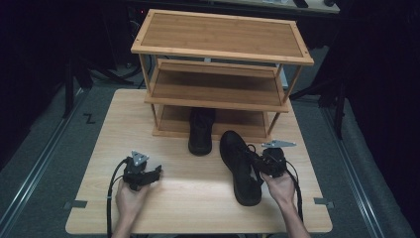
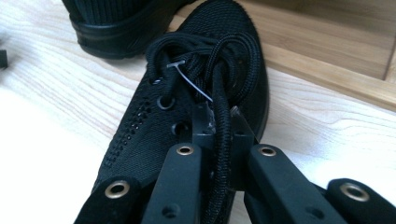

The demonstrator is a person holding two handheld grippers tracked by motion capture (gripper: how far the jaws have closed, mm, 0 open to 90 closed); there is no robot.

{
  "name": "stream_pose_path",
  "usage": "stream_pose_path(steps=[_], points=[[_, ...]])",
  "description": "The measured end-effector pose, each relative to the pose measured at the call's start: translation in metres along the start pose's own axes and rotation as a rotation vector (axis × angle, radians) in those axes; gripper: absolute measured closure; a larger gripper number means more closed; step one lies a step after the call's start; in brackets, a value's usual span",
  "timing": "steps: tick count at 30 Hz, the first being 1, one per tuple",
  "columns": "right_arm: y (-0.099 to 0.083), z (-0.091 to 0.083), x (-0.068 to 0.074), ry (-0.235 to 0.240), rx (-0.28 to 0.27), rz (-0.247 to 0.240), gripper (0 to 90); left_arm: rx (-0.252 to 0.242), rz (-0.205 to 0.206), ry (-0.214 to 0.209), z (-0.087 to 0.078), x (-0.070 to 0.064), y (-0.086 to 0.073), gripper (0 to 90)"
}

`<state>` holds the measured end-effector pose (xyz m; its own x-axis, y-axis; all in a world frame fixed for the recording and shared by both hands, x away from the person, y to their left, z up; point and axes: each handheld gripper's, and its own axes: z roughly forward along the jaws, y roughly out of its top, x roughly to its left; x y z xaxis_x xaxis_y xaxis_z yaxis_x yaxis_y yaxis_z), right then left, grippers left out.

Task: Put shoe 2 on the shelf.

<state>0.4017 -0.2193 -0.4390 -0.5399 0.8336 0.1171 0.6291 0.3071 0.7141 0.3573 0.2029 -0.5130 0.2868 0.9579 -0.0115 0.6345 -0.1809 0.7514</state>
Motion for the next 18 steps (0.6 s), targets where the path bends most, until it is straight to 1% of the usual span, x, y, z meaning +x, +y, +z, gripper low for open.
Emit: stream_pose_path(steps=[4, 7, 8, 11, 16, 17, 18], points=[[0.003, 0.002, 0.000, 0.005, -0.001, 0.011, 87.2, -0.001, 0.000, -0.004, 0.000, 0.000, 0.000, 30.5], [0.007, 0.003, 0.001, 0.010, 0.006, 0.004, 87.3, -0.001, -0.001, -0.004, 0.000, 0.000, 0.000, 30.5], [0.011, 0.003, 0.004, 0.011, 0.010, -0.004, 87.3, -0.001, -0.001, -0.004, 0.000, 0.000, 0.000, 30.5], [0.015, 0.003, 0.005, 0.015, 0.005, -0.004, 87.3, -0.001, -0.001, -0.005, 0.000, 0.000, 0.000, 30.5], [0.026, 0.002, 0.005, -0.002, -0.013, 0.002, 87.4, -0.002, -0.003, -0.006, 0.000, 0.000, 0.000, 30.3], [0.026, 0.002, 0.005, -0.002, -0.013, 0.002, 87.4, -0.002, -0.002, -0.005, 0.000, 0.000, 0.000, 30.3], [0.031, 0.003, 0.005, -0.021, -0.021, 0.007, 87.4, -0.002, -0.002, -0.004, 0.000, 0.000, 0.000, 30.3]])
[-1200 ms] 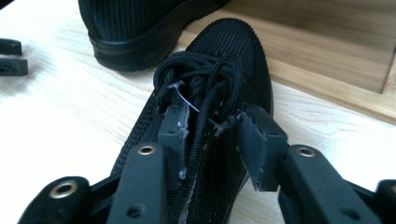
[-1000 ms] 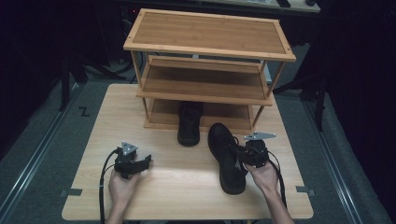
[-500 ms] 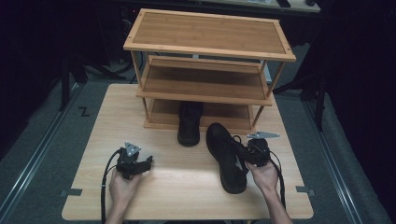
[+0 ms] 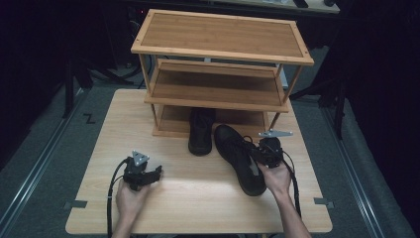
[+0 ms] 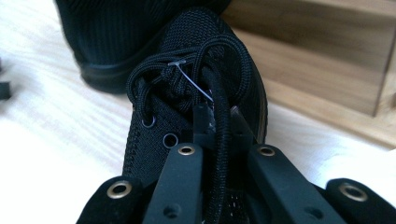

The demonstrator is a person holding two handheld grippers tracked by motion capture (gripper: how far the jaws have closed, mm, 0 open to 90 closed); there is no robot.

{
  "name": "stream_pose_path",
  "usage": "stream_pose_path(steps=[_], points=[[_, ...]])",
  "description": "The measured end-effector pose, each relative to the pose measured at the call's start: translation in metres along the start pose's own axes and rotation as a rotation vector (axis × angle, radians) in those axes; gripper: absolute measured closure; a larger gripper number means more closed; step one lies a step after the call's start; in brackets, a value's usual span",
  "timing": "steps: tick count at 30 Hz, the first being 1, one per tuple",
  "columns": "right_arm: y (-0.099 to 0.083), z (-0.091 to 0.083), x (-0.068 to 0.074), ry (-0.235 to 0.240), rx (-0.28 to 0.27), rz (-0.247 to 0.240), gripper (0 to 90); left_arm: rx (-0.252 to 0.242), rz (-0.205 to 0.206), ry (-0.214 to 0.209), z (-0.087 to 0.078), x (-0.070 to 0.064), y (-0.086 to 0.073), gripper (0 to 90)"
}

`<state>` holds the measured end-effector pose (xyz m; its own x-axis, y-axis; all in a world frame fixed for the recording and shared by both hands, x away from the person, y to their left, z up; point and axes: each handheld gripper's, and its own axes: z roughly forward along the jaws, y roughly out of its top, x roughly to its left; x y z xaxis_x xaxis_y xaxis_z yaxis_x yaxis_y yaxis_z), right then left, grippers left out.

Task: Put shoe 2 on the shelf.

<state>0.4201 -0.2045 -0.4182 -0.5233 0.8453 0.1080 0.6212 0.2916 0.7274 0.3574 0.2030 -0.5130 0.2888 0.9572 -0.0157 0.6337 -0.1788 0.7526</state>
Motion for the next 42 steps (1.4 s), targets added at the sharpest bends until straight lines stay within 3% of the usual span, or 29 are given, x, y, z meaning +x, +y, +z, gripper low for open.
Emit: stream_pose_path(steps=[12, 21, 24, 38, 42], points=[[0.026, 0.006, -0.008, -0.058, -0.061, 0.086, 87.2, 0.001, 0.000, -0.001, 0.000, 0.000, 0.000, 30.2], [0.047, 0.039, -0.014, -0.101, -0.057, 0.151, 87.2, 0.001, 0.001, 0.000, 0.000, 0.000, 0.000, 30.2], [0.053, 0.050, -0.015, -0.109, -0.085, 0.189, 87.2, 0.001, 0.002, 0.000, 0.000, 0.000, 0.000, 30.2], [0.071, 0.076, -0.014, -0.162, -0.103, 0.267, 87.1, 0.001, 0.002, 0.000, 0.000, 0.000, 0.000, 30.1], [0.075, 0.082, -0.010, -0.200, -0.118, 0.310, 87.0, 0.002, 0.002, 0.000, 0.000, 0.000, 0.000, 30.1]])
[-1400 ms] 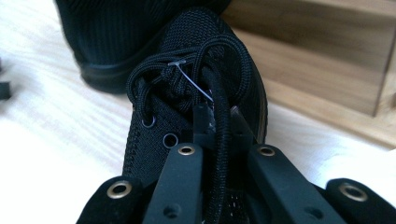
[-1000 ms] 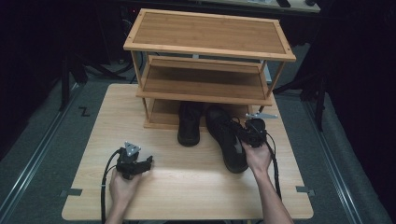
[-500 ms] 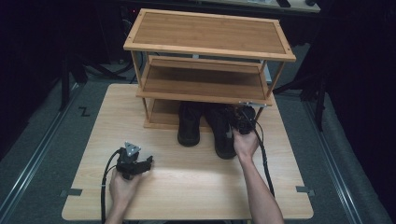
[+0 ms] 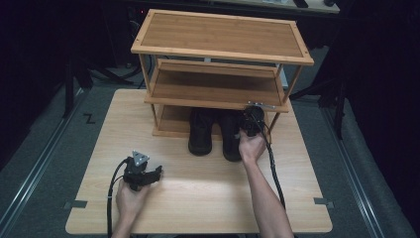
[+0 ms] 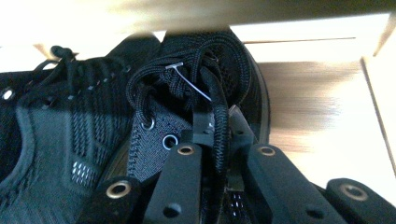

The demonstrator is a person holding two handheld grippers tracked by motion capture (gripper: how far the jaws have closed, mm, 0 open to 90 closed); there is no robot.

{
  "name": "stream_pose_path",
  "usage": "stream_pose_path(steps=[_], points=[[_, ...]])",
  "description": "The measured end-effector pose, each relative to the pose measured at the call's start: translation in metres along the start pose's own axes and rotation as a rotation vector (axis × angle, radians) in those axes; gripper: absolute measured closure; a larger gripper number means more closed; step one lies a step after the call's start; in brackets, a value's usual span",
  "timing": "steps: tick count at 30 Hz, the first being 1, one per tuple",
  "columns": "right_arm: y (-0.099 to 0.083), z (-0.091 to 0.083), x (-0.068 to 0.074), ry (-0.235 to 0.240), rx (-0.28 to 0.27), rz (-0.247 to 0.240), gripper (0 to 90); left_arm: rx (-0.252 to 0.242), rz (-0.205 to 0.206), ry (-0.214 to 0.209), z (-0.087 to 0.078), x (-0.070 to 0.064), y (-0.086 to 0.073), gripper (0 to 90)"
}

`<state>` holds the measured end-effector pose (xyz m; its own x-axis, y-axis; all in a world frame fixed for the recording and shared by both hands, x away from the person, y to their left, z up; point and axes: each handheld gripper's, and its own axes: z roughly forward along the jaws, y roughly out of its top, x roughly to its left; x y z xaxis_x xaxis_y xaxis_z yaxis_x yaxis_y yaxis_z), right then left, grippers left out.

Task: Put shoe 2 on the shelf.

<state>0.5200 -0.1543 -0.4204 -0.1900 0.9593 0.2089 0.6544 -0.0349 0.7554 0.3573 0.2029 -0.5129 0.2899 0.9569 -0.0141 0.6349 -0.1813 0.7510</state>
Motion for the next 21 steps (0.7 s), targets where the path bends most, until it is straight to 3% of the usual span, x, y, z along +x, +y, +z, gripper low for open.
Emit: stream_pose_path(steps=[13, 21], points=[[-0.005, 0.009, 0.011, -0.032, -0.054, 0.043, 86.1, -0.002, 0.001, 0.000, 0.000, 0.000, 0.000, 31.5], [-0.004, 0.007, 0.004, 0.025, -0.081, 0.030, 70.3, -0.008, -0.004, 0.006, 0.000, 0.000, 0.000, 35.8]])
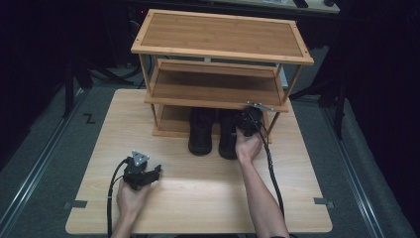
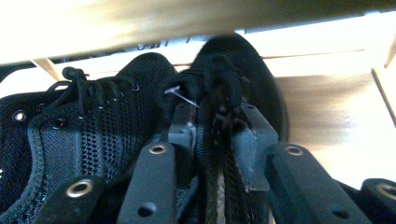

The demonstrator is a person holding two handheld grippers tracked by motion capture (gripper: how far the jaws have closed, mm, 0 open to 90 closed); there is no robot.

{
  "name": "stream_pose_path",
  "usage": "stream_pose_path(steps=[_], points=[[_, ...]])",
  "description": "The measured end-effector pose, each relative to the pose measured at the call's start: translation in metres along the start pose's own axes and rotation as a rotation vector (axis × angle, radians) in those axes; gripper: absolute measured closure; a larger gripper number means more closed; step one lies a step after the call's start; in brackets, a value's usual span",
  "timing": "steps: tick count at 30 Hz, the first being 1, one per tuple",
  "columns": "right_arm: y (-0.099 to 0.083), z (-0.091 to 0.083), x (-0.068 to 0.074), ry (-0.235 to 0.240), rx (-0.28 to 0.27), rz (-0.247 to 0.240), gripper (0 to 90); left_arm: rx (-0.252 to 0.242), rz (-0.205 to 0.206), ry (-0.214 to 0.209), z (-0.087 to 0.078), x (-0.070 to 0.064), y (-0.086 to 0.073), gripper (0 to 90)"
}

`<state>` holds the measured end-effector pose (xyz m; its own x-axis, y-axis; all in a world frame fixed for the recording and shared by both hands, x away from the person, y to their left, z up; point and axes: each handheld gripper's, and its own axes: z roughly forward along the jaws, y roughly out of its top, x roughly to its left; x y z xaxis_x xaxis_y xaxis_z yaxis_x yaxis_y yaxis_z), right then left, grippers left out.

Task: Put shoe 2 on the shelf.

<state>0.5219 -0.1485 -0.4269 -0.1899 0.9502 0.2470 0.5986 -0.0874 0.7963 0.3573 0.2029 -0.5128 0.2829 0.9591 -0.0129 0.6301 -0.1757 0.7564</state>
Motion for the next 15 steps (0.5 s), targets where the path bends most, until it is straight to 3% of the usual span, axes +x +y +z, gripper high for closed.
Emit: stream_pose_path(steps=[4, 7, 12, 14, 15], points=[[-0.003, 0.001, -0.007, -0.015, -0.001, -0.009, 67.1, 0.004, 0.003, -0.006, 0.001, -0.001, 0.002, 36.7], [-0.004, 0.001, -0.014, 0.031, 0.002, -0.007, 62.6, 0.011, 0.007, -0.019, 0.004, -0.003, 0.006, 39.2], [-0.003, -0.004, -0.018, 0.053, 0.012, -0.008, 60.4, 0.014, -0.002, -0.040, 0.007, -0.002, 0.014, 40.9], [-0.004, -0.009, -0.021, 0.056, -0.001, -0.023, 59.8, 0.011, -0.014, -0.048, 0.007, 0.000, 0.017, 44.9], [-0.006, -0.017, -0.023, 0.049, -0.020, -0.054, 59.9, 0.020, -0.012, -0.047, 0.009, 0.000, 0.023, 45.9]])
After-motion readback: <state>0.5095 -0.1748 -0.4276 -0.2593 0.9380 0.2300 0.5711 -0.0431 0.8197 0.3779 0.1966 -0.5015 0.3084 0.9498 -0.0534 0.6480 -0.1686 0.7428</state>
